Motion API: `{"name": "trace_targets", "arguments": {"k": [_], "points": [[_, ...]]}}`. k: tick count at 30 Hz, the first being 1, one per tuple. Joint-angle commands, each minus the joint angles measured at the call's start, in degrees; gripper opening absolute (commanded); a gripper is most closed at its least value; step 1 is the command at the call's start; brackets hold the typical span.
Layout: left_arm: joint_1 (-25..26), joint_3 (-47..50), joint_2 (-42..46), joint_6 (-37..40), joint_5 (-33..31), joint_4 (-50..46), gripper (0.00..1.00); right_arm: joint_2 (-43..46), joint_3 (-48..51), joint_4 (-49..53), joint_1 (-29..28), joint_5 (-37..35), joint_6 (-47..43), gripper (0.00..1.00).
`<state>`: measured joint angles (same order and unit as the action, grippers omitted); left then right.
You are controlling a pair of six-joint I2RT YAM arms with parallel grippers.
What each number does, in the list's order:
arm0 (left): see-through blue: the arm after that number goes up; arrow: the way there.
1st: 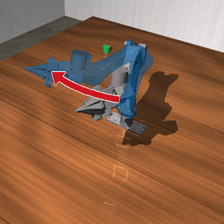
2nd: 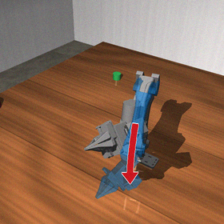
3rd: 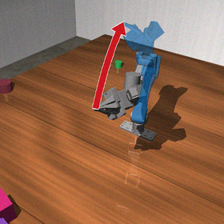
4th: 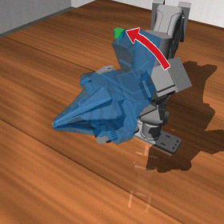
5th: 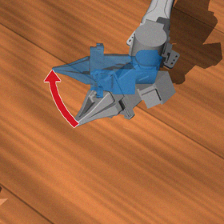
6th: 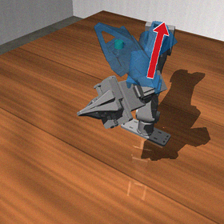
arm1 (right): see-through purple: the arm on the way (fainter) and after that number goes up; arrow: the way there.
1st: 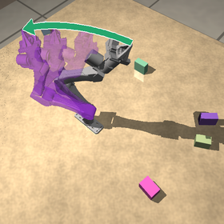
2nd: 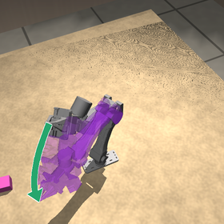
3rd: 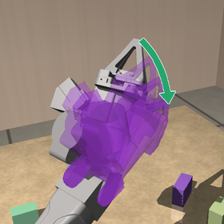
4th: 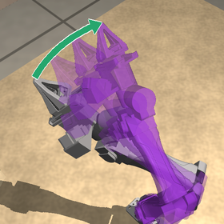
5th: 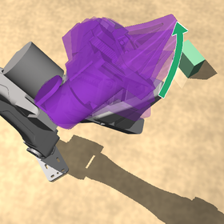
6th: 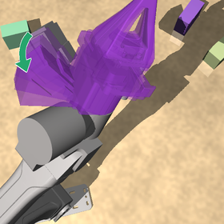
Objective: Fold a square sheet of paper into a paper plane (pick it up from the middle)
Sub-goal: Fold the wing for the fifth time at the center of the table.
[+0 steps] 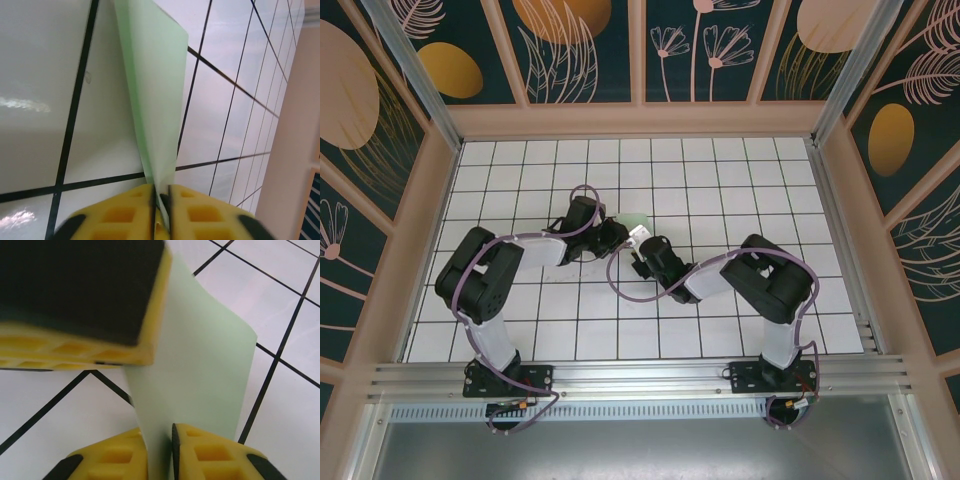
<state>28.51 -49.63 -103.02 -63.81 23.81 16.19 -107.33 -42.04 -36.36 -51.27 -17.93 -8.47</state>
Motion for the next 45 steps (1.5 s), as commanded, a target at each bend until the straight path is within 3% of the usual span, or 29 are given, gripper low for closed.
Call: {"name": "trace_targets", "arguments": {"k": [1, 7, 14, 22, 29, 41, 45], "points": [[-0.7, -1.7, 3.2, 1.4, -1.8, -2.1, 0.32, 1.4, 1.2, -2.6, 0.2, 2.1, 1.2, 0.16], [-4.5, -0.7, 8.0, 3.3, -4.6, -4.1, 0.57, 5.0, 4.2, -3.7, 3.5, 12.5, 6.9, 0.13], [-5.7, 3.4, 13.0, 5.1, -7.8, -1.9, 0.71, 7.2, 6.1, -5.0, 7.8, 24.7, 13.4, 0.12], [-5.6, 9.1, 13.0, 5.9, -1.2, 8.0, 0.72, 6.7, 6.3, -6.0, 11.4, 33.6, 19.1, 0.11], [-4.8, 11.5, 12.1, 5.9, 1.0, 13.5, 0.7, 5.2, 6.1, -8.2, 14.5, 41.8, 26.5, 0.1], [-2.1, 13.5, 8.1, 4.2, 3.5, 22.0, 0.64, 0.0, 1.6, -4.9, 18.3, 51.4, 39.2, 0.06], [-1.6, 13.7, 7.3, 4.3, 3.8, 23.2, 0.64, 0.2, 3.1, -7.5, 18.7, 50.5, 41.2, 0.04]]}}
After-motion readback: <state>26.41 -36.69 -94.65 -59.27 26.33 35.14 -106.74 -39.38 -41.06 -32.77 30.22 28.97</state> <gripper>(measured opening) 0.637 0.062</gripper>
